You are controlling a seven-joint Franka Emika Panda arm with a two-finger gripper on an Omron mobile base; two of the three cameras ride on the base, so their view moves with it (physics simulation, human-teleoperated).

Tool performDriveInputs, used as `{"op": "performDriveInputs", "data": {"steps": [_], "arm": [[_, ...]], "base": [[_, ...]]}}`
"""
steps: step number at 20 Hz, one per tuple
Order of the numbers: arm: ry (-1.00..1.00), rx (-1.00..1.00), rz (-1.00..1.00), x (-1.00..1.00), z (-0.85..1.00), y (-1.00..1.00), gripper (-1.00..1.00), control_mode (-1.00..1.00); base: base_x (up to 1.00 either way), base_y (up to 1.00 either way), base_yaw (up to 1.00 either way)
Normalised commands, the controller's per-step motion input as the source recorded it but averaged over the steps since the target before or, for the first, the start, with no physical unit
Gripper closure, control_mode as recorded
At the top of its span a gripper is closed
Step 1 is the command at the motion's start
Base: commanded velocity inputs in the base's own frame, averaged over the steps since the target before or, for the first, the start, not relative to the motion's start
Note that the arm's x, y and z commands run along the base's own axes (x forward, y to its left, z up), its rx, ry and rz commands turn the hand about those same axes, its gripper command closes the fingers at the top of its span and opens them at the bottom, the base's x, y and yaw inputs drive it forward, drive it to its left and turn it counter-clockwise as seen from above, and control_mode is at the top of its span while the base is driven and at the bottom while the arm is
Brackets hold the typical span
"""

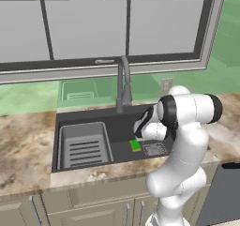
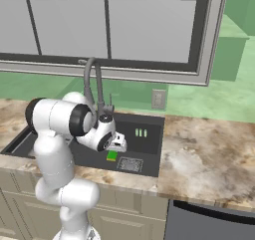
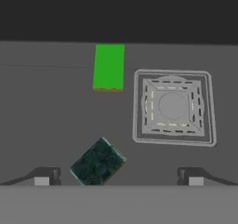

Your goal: Pick up the sponge and sponge from the sink, and place them back in the cabinet, and close the cabinet doors.

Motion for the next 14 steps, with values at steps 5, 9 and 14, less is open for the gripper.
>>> {"op": "performDriveInputs", "data": {"steps": [5, 9, 14], "arm": [[0.00, 0.00, 0.00, 0.26, -0.34, 0.00, -1.00, -1.00], [0.00, 0.00, 0.00, 0.23, -0.38, 0.00, -1.00, -1.00], [0.00, 0.00, 0.00, 0.24, -0.35, 0.00, -1.00, -1.00]], "base": [[0.00, 0.00, 0.00], [0.00, 0.00, 0.00], [0.00, 0.00, 0.00]]}}
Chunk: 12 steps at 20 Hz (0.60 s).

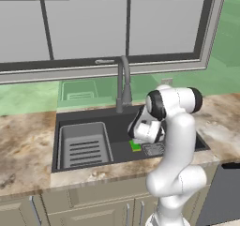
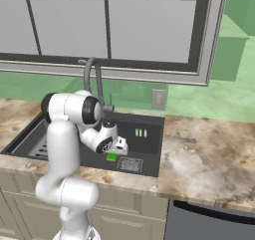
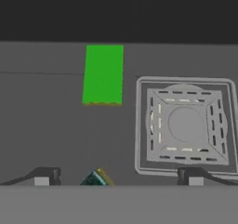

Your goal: Pick up the sponge and sponge from the sink, and place them back in the cabinet, and close the cabinet doors.

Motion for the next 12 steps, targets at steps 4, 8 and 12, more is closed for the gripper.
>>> {"op": "performDriveInputs", "data": {"steps": [4, 8, 12], "arm": [[0.00, 0.00, 0.00, 0.28, -0.27, 0.00, -1.00, -1.00], [0.00, 0.00, 0.00, 0.27, -0.26, 0.00, -1.00, -1.00], [0.00, 0.00, 0.00, 0.29, -0.19, 0.00, -1.00, -1.00]], "base": [[0.00, 0.00, 0.00], [0.00, 0.00, 0.00], [0.00, 0.00, 0.00]]}}
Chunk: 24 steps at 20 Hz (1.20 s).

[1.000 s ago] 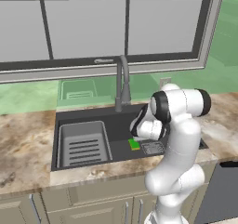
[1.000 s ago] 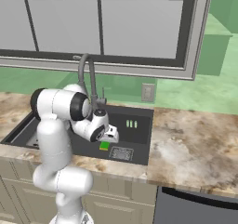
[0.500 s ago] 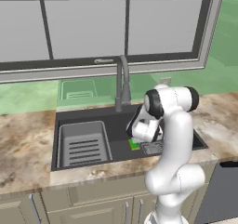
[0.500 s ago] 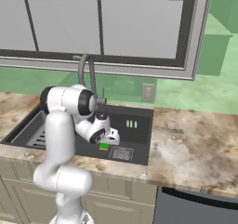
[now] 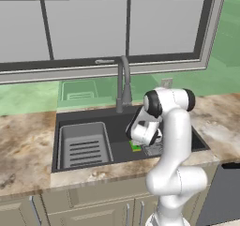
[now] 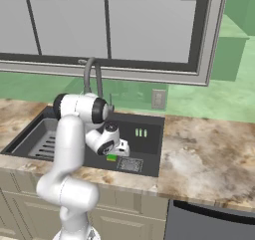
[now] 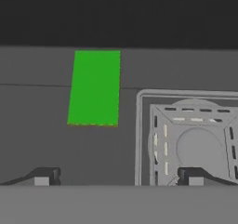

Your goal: Pick up the sponge and sponge from the sink, and place them back in the cabinet, and close the cabinet doors.

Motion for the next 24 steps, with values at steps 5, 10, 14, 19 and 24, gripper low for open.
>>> {"op": "performDriveInputs", "data": {"steps": [5, 10, 14, 19, 24], "arm": [[0.00, 0.00, 0.00, 0.27, -0.16, 0.00, -1.00, -1.00], [0.00, 0.00, 0.00, 0.19, -0.12, 0.00, -1.00, -1.00], [0.00, 0.00, 0.00, 0.18, -0.03, 0.00, -1.00, -1.00], [0.00, 0.00, 0.00, 0.19, -0.01, 0.00, -1.00, -1.00], [0.00, 0.00, 0.00, 0.21, -0.03, 0.02, -1.00, -1.00]], "base": [[0.00, 0.00, 0.00], [0.00, 0.00, 0.00], [0.00, 0.00, 0.00], [0.00, 0.00, 0.00], [0.00, 0.00, 0.00]]}}
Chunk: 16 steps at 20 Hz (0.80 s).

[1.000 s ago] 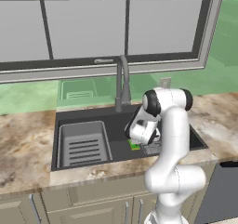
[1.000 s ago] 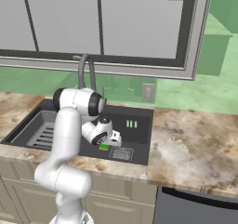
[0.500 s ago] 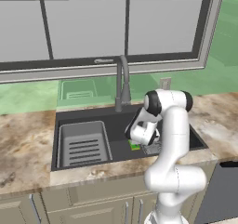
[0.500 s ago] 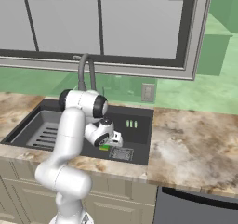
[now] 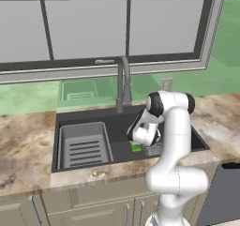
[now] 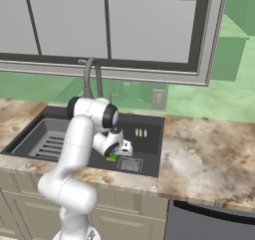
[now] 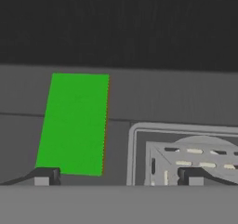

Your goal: Pick up the sponge and sponge from the sink, and place them back in the cabinet, and close the cabinet doors.

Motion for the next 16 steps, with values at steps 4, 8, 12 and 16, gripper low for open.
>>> {"op": "performDriveInputs", "data": {"steps": [4, 8, 12, 16], "arm": [[0.00, 0.00, 0.00, 0.19, -0.02, 0.03, -1.00, -1.00], [0.00, 0.00, 0.00, 0.07, 0.00, 0.09, -1.00, -1.00], [0.00, 0.00, 0.00, 0.01, 0.00, 0.11, -1.00, -1.00], [0.00, 0.00, 0.00, 0.00, 0.00, 0.14, -1.00, -1.00]], "base": [[0.00, 0.00, 0.00], [0.00, 0.00, 0.00], [0.00, 0.00, 0.00], [0.00, 0.00, 0.00]]}}
